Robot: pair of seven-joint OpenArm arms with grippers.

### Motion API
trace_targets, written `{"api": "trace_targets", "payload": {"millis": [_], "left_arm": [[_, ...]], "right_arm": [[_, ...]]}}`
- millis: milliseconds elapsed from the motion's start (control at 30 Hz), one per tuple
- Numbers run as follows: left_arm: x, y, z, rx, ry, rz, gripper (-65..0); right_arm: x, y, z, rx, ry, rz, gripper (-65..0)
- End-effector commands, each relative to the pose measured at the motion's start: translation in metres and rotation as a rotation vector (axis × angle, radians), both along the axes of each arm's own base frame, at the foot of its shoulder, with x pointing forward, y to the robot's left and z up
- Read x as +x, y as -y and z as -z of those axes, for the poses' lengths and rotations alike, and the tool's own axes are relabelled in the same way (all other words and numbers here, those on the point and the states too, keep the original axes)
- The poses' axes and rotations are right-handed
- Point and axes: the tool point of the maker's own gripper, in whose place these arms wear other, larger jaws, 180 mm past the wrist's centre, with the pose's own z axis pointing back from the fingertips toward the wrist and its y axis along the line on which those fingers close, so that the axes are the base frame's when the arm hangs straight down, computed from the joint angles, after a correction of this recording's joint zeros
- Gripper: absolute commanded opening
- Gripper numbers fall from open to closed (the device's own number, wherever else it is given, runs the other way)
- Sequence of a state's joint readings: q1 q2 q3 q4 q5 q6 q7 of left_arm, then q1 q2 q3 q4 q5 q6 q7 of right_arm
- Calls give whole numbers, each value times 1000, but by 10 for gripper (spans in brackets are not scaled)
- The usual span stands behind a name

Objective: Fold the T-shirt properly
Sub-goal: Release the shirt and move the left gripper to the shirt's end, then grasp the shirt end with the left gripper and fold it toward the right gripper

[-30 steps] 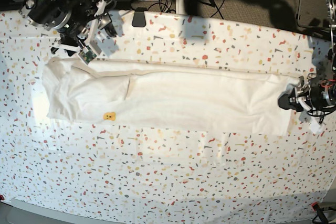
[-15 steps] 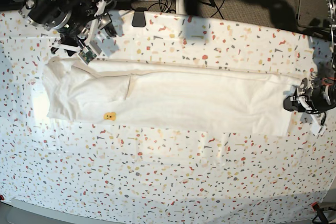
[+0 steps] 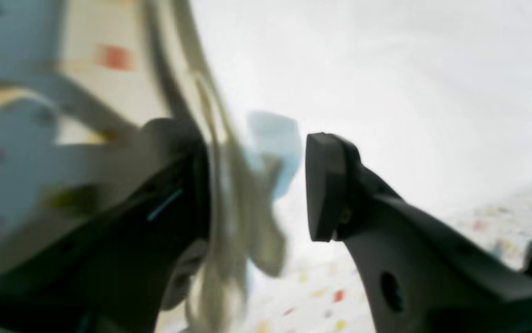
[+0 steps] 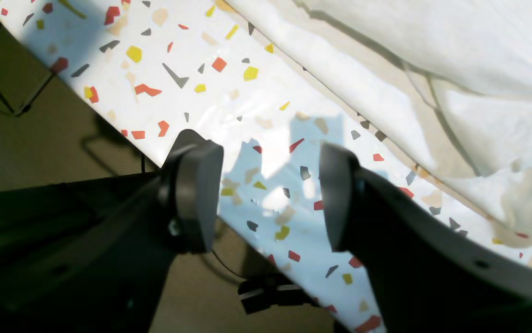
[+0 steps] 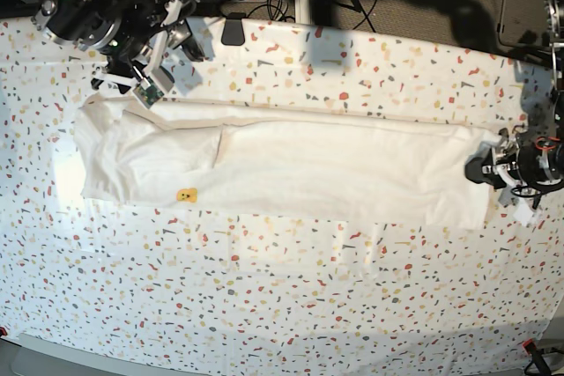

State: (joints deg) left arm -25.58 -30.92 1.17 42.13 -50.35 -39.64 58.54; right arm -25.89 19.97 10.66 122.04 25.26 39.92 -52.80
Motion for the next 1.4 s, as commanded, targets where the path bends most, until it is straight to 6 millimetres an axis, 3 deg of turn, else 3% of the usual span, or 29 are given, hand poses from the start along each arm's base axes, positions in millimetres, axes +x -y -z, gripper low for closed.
{"api": "trace_targets", "payload": {"millis": [0, 333, 400, 533, 567, 933, 1133, 1367], "left_arm": [[6, -5, -10, 5, 20, 6, -368], [19, -11, -20, -9, 96, -41, -378], [20, -10, -20, -12, 101, -46, -437], [24, -12, -22, -15, 116, -66, -637], [25, -12, -23, -17, 122, -70, -650], [31, -6, -33, -77, 107, -116, -650], [34, 17, -55, -112, 145, -38, -650], [40, 64, -75, -101, 199, 78, -650]], "right_arm": [[3, -2, -9, 8, 31, -11, -308], [1, -2, -6, 1, 15, -8, -308], [1, -4, -6, 10, 15, -3, -308], [1, -6, -6, 21, 16, 3, -308], [1, -7, -6, 24, 15, 4, -308], [1, -7, -7, 28, 19, 5, -308], [3, -8, -8, 34, 28, 4, -308], [4, -9, -9, 39, 36, 4, -308]]}}
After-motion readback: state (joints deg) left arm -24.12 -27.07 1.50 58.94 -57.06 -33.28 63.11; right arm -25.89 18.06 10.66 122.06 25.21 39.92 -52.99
